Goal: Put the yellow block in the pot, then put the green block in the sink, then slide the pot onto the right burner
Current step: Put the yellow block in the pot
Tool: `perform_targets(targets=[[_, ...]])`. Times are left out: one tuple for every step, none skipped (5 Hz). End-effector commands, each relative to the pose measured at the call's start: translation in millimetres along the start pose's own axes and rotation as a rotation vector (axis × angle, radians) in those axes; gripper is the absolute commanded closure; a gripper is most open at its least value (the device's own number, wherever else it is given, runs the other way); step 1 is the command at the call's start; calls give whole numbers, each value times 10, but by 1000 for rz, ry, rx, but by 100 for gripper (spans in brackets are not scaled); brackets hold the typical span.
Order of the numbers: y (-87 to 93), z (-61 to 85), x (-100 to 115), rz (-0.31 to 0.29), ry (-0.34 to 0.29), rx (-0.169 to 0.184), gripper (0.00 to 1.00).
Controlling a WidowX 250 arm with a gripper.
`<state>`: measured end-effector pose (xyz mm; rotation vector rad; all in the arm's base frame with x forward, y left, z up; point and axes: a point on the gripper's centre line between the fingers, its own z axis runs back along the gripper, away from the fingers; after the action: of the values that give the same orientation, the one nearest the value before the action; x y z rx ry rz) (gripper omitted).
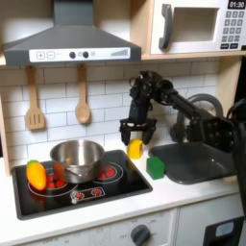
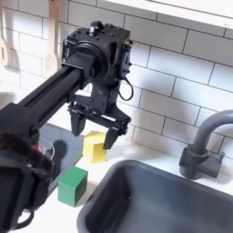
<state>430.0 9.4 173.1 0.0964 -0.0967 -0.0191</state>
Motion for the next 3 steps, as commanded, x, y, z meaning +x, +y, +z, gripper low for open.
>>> perform_targets(targets=[[-9, -25, -7, -7, 5, 0, 0], [-7, -20, -7, -4, 2, -4, 0], [1, -43, -5, -4, 3, -7, 0]])
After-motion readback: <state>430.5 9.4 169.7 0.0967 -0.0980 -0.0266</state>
